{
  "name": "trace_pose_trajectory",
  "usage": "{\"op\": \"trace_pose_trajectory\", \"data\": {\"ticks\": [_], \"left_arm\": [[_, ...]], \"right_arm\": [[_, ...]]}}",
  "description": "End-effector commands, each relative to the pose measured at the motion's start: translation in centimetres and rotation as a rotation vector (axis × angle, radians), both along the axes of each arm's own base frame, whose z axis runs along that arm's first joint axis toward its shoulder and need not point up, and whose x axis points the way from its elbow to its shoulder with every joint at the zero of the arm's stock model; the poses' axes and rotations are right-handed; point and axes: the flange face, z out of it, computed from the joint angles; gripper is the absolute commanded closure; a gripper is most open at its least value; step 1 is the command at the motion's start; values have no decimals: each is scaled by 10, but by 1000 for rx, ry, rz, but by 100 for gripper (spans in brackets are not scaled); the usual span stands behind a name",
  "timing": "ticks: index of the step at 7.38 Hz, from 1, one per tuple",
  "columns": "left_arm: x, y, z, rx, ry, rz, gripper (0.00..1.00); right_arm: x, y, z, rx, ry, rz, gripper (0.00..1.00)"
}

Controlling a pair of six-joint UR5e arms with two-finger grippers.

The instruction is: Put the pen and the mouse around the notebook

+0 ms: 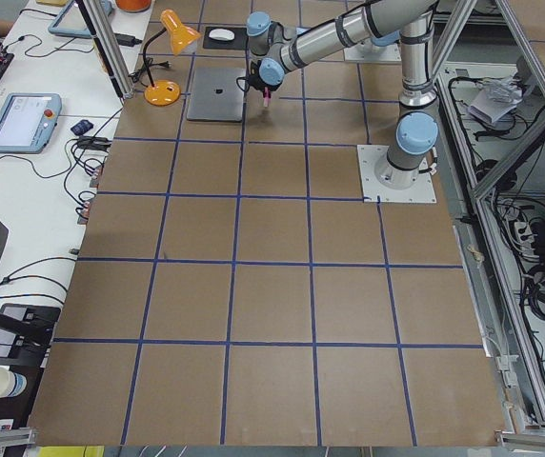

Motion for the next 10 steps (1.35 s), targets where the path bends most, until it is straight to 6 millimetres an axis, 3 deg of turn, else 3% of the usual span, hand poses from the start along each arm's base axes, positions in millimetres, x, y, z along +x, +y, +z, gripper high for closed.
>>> {"op": "trace_pose_trajectory", "data": {"ticks": [1,2,3,4,6,7,9,10], "left_arm": [[-6,2,-13,18,-9,12,84],[-7,2,-14,20,-10,11,74],[-7,3,-15,22,-13,11,28],[-8,3,-14,19,-11,8,16],[-4,0,9,-23,6,-33,16],[10,-7,25,-57,21,-107,16],[77,-30,75,-123,54,-251,13],[112,-34,99,-150,60,-345,6]], "right_arm": [[1,5,5,-22,2,-4,0],[2,4,9,-10,-3,-81,0],[4,2,12,-15,-13,-131,0],[4,2,14,-19,-12,-131,0],[4,2,14,-19,-12,-131,0],[3,2,16,-23,-7,-131,0],[4,-1,21,-39,-15,-131,0],[4,-2,20,-33,-12,-133,0]]}}
